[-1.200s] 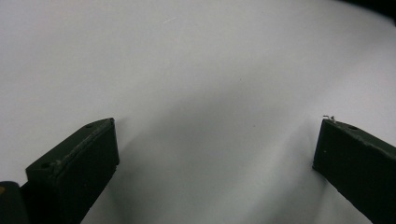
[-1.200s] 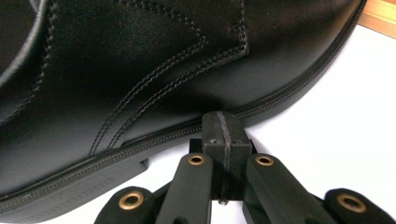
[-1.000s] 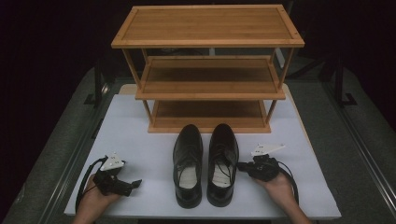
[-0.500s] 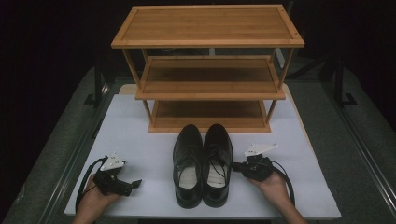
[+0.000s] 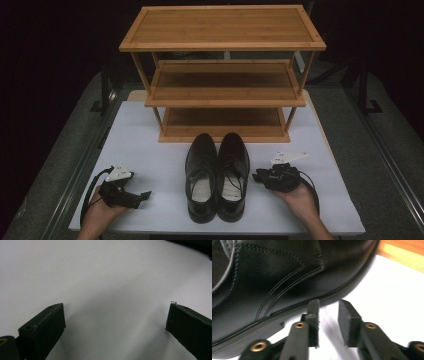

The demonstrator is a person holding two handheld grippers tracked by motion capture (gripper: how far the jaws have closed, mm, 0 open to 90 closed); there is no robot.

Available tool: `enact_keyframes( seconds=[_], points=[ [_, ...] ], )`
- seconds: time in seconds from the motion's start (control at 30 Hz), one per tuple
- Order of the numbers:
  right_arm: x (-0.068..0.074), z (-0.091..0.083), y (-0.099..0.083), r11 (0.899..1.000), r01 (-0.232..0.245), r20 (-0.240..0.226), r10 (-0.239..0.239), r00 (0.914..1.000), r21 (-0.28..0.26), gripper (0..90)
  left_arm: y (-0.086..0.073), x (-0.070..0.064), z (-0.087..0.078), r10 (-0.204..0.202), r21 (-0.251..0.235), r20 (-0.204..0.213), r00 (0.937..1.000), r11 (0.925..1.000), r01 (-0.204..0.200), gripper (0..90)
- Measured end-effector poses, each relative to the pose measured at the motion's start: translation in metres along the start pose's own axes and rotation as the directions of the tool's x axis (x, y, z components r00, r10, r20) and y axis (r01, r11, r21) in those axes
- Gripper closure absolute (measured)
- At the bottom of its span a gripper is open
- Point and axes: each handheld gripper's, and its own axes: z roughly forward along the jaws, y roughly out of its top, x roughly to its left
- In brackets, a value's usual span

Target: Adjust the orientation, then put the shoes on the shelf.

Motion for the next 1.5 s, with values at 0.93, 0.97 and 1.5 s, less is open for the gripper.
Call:
enact_keyframes(
  seconds=[0.93,0.97,1.5],
  points=[
    [0.014,-0.034,0.049,0.995,0.023,-0.032,-0.026,0.9991,-0.100,39.6,0.100,-0.049,-0.009,0.129,-0.116,0.163,0.9782,0.9870,-0.111,19.9],
    [0.016,-0.032,0.052,0.994,0.033,-0.036,-0.037,0.9986,-0.099,39.6,0.104,-0.051,-0.008,0.133,-0.123,0.167,0.9769,0.9860,-0.113,20.8],
    [0.033,-0.014,0.073,0.993,0.067,-0.095,-0.077,0.9925,-0.102,39.6,0.149,-0.073,0.025,0.197,-0.161,0.245,0.9494,0.9738,-0.160,21.1]
  ],
)
